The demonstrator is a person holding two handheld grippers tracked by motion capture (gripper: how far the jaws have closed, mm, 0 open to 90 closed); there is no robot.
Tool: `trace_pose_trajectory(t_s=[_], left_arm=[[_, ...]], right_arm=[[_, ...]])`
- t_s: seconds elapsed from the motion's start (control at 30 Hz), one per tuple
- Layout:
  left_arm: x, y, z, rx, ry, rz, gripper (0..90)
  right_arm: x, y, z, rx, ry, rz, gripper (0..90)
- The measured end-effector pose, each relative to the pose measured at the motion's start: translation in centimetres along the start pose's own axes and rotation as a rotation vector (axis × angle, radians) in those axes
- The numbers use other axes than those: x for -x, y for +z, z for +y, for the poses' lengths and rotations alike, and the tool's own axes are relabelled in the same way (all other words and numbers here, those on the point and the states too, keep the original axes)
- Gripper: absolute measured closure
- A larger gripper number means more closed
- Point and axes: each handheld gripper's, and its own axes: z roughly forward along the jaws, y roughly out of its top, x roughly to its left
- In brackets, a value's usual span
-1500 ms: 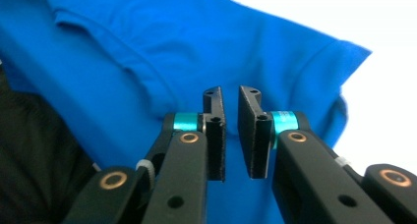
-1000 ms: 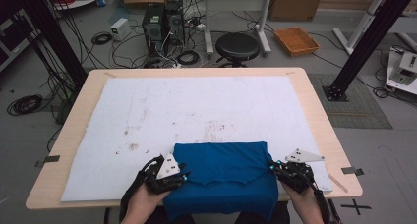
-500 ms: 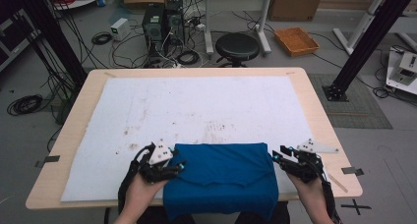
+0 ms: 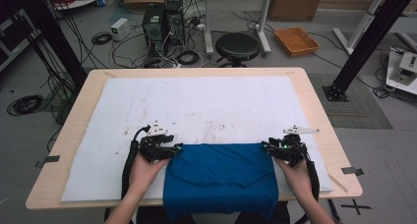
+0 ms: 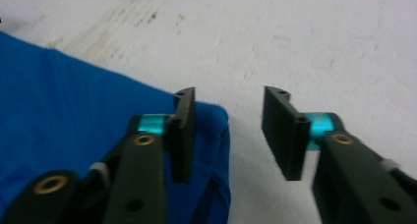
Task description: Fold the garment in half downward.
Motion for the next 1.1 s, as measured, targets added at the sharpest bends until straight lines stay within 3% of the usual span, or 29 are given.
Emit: trace_pose_trajectory(t_s=[0.17, 0.33, 0.47, 0.6, 0.83, 1.1], left_arm=[[-0.4, 0.2, -1.0, -0.009, -0.073, -0.026, 51.3], [-0.2, 0.2, -1.0, -0.015, -0.051, -0.041, 57.6], [0.1, 0.2, -1.1, -0.009, -0.028, -0.069, 71.0], [0.3, 0.0, -1.0, 0.001, -0.002, -0.061, 82.9], [-0.3, -0.1, -0.6, 0.018, 0.011, -0.050, 85.0], [-2.3, 0.7, 1.8, 0.034, 0.011, -0.013, 85.1]], right_arm=[[0.3, 0.2, -0.5, -0.053, 0.001, 0.037, 71.4], [0.6, 0.4, -0.7, -0.062, 0.011, 0.062, 68.1], [0.2, 0.4, -0.7, -0.060, -0.014, 0.079, 82.2], [0.0, 0.2, -0.7, -0.041, -0.049, 0.058, 86.1], [0.4, -0.1, 0.0, 0.007, -0.063, 0.041, 86.8], [1.1, 1.3, 2.6, 0.040, -0.081, 0.012, 87.0]])
